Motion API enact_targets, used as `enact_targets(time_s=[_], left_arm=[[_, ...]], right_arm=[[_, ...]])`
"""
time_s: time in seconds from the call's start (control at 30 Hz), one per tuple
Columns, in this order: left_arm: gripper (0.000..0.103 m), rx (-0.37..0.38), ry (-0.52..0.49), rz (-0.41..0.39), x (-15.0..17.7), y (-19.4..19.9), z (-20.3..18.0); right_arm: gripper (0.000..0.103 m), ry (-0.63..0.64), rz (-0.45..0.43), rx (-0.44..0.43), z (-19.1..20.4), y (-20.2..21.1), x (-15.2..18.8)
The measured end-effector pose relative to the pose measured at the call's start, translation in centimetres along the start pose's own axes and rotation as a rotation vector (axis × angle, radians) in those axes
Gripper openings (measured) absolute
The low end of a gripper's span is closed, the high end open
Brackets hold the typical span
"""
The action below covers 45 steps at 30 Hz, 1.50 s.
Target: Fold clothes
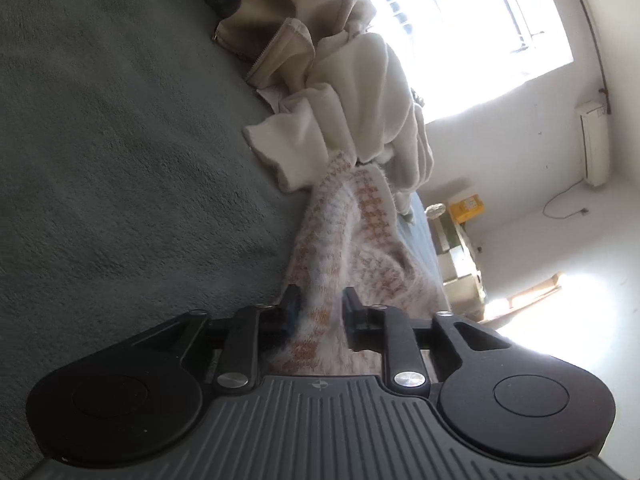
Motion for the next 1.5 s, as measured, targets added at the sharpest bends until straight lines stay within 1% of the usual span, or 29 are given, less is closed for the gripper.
enact_targets(time_s=[0.07, 0.1, 0.13, 0.17, 0.2, 0.27, 0.3, 0.33, 0.37, 0.43, 0.53, 0.6, 0.7, 0.73, 0.77, 0.8, 0.83, 0.9, 1.0, 1.03, 1.1, 1.13, 1.17, 1.27, 1.3, 1.33, 1.37, 1.4, 1.5], left_arm=[[0.044, -0.041, -0.075, -0.016, -0.7, 0.7, -0.2], [0.048, -0.064, -0.125, -0.024, -1.0, 1.0, -0.4], [0.057, -0.088, -0.185, -0.034, -1.3, 1.4, -0.8], [0.066, -0.106, -0.247, -0.042, -1.4, 1.8, -1.3], [0.070, -0.122, -0.312, -0.051, -1.4, 2.3, -1.9], [0.095, -0.131, -0.409, -0.051, -1.0, 2.8, -3.0], [0.100, -0.134, -0.442, -0.043, -0.7, 2.9, -3.5], [0.103, -0.134, -0.466, -0.034, -0.3, 3.0, -3.9], [0.103, -0.136, -0.479, -0.026, 0.3, 3.1, -4.2], [0.103, -0.170, -0.476, -0.014, 1.3, 3.3, -4.3], [0.103, -0.226, -0.456, 0.010, 3.1, 3.6, -4.2], [0.103, -0.300, -0.548, 0.006, 4.8, 3.7, -4.6], [0.103, -0.450, -0.758, 0.008, 7.8, 3.3, -5.5], [0.103, -0.492, -0.803, 0.022, 8.6, 3.1, -5.7], [0.103, -0.516, -0.829, 0.039, 9.1, 2.9, -5.8], [0.103, -0.540, -0.841, 0.055, 9.5, 2.7, -5.8], [0.103, -0.558, -0.846, 0.067, 9.7, 2.4, -5.8], [0.103, -0.572, -0.856, 0.084, 9.9, 2.0, -5.8], [0.103, -0.555, -0.843, 0.058, 10.3, 2.2, -6.0], [0.103, -0.547, -0.838, 0.037, 10.5, 2.4, -6.2], [0.103, -0.503, -0.828, 0.005, 10.7, 2.8, -6.7], [0.103, -0.469, -0.802, 0.010, 10.7, 2.8, -6.9], [0.103, -0.428, -0.764, 0.026, 10.5, 2.7, -7.0], [0.103, -0.266, -0.559, 0.096, 10.0, 1.8, -6.7], [0.103, -0.217, -0.488, 0.114, 9.8, 1.4, -6.4], [0.103, -0.179, -0.418, 0.129, 9.6, 0.9, -6.0], [0.103, -0.156, -0.360, 0.143, 9.4, 0.2, -5.5], [0.103, -0.143, -0.326, 0.145, 9.2, -0.4, -5.2], [0.103, -0.111, -0.274, 0.125, 8.5, -2.3, -4.6]], right_arm=[[0.052, 0.082, -0.034, 0.063, 0.0, 1.9, 0.5], [0.057, 0.124, -0.051, 0.094, 0.0, 2.8, 0.7], [0.058, 0.171, -0.070, 0.128, 0.0, 3.8, 1.0], [0.058, 0.261, -0.104, 0.177, 0.7, 4.9, 1.3], [0.059, 0.392, -0.156, 0.234, 1.9, 6.2, 1.9], [0.082, 0.607, -0.255, 0.298, 4.6, 8.1, 3.1], [0.103, 0.682, -0.300, 0.305, 5.7, 8.8, 3.4], [0.103, 0.732, -0.333, 0.301, 6.6, 9.2, 3.8], [0.103, 0.775, -0.361, 0.298, 7.5, 9.5, 4.2], [0.103, 0.789, -0.361, 0.310, 8.3, 9.3, 4.9], [0.103, 0.748, -0.373, 0.306, 8.7, 8.6, 5.6], [0.103, 0.729, -0.364, 0.302, 8.2, 7.9, 6.4], [0.103, 0.806, -0.358, 0.393, 7.2, 6.7, 8.2], [0.103, 0.839, -0.367, 0.433, 7.3, 6.3, 8.8], [0.103, 0.862, -0.387, 0.463, 7.4, 6.2, 9.2], [0.103, 0.884, -0.416, 0.468, 7.7, 6.2, 9.8], [0.103, 0.904, -0.447, 0.453, 8.1, 6.4, 10.4], [0.103, 0.943, -0.506, 0.425, 9.1, 6.8, 11.5], [0.103, 0.974, -0.513, 0.405, 9.9, 6.8, 12.5], [0.103, 0.967, -0.512, 0.391, 10.0, 6.8, 12.8], [0.103, 0.899, -0.496, 0.335, 9.8, 7.1, 12.7], [0.103, 0.831, -0.470, 0.281, 9.5, 7.2, 12.3], [0.103, 0.736, -0.416, 0.204, 8.9, 6.9, 11.9], [0.103, 0.450, -0.255, -0.017, 7.5, 6.0, 10.8], [0.103, 0.365, -0.207, -0.049, 6.8, 5.3, 10.4], [0.103, 0.277, -0.153, -0.061, 6.1, 4.3, 10.0], [0.103, 0.221, -0.122, -0.065, 5.5, 3.6, 9.8], [0.103, 0.171, -0.089, -0.069, 5.0, 2.9, 9.6], [0.103, 0.122, -0.002, -0.067, 4.5, 0.5, 9.1]])
Point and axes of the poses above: each gripper's, at about its wrist camera, not at the fingertips, and y roughly against the way its jaws point, z to its left, x to its underside, the point moved 6 cm from there along -y, roughly the way its jaws point, and after that the axes turned 2 degrees about -z, right-handed, at the moved point
